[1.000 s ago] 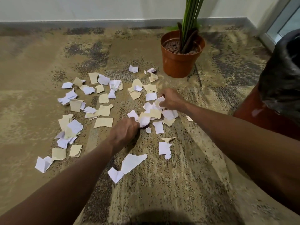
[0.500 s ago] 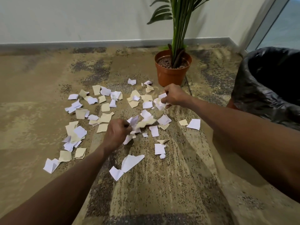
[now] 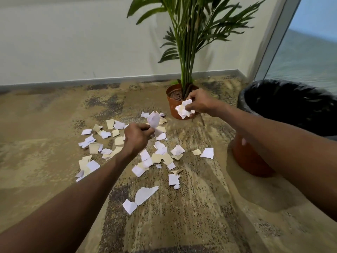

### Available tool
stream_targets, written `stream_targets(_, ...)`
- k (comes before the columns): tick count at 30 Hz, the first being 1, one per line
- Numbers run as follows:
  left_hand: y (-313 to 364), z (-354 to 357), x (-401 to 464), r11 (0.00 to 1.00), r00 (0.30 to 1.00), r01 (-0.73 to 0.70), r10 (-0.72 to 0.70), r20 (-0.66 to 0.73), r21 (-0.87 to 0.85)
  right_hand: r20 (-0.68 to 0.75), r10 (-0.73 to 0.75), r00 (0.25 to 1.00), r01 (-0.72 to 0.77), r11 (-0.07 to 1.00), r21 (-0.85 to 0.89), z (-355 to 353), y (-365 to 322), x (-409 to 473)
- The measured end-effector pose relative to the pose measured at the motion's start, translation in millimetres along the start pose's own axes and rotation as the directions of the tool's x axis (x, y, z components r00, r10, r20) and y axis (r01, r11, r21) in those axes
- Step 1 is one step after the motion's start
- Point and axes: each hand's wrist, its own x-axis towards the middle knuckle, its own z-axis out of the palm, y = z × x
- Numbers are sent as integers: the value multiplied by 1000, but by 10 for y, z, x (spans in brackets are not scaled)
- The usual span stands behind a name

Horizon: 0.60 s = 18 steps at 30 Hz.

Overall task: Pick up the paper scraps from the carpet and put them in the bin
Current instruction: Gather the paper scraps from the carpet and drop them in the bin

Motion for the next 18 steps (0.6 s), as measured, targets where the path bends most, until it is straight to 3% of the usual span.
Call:
stream_targets(4, 485, 229, 31, 992, 999, -24, 30, 44, -126, -15, -7, 1000, 8, 999, 47, -442, -57, -197)
stream_targets(11, 1277, 891, 50, 974, 954, -196, 216, 208, -112, -194, 77, 978, -66, 996, 61, -1266, 59, -587)
stream_targets(15, 1760, 1333, -25, 951, 905, -291, 309, 292, -103, -338, 162, 927, -207, 973, -101, -1709, 288, -864)
stream_targets(18, 2023, 1645, -87, 947, 854, -302, 319, 411, -108, -354, 234, 906, -319, 926, -204, -1949, 491, -1043)
